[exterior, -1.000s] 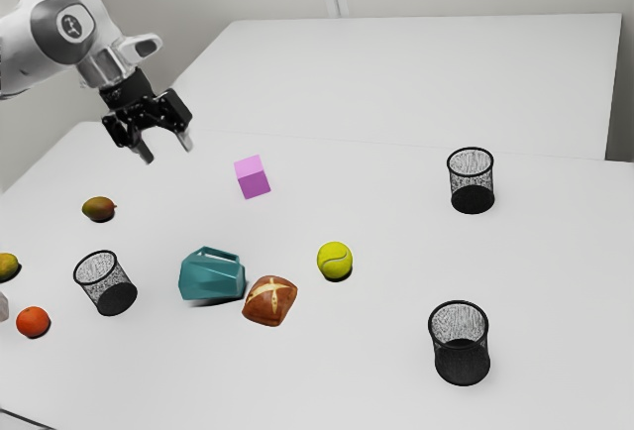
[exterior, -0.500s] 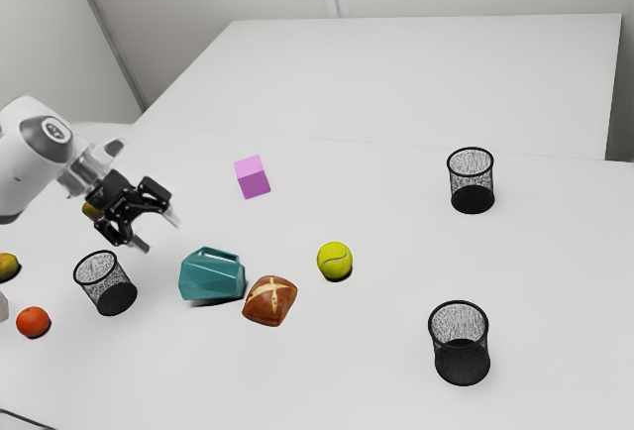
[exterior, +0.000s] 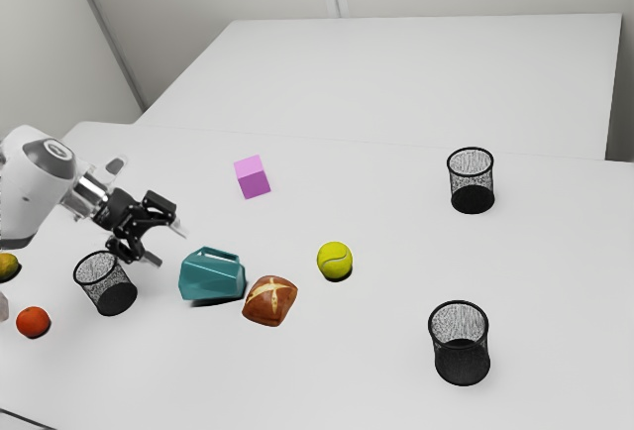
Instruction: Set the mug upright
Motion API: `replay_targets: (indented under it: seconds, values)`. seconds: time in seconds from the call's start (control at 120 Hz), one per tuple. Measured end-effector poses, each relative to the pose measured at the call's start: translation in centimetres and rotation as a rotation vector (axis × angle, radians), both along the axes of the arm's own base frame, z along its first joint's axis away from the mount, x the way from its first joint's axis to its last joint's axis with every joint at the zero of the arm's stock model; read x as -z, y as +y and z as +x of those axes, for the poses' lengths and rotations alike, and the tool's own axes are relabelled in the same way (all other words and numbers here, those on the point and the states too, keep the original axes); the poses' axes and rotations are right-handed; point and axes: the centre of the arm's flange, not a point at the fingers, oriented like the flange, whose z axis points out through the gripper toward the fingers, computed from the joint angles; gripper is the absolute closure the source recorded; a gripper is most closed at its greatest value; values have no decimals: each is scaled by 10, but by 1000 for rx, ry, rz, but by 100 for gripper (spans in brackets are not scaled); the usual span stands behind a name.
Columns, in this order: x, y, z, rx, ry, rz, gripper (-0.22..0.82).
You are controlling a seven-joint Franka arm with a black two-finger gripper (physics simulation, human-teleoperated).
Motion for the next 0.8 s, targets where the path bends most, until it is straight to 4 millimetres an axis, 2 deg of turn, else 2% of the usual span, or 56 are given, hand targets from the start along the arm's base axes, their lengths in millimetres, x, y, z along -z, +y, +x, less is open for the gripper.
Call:
replay_targets:
  seconds: [0.108,0.308,0.433,0.592,0.8]
  values:
    - [17,-11,-2,20,18,-7,2]
    - [28,2,-4,-71,-29,-68,2]
    - [41,-10,2,-120,-64,-144,2]
    - [62,-14,-2,-144,-72,-185,2]
    - [60,-19,1,-122,-153,-207,2]
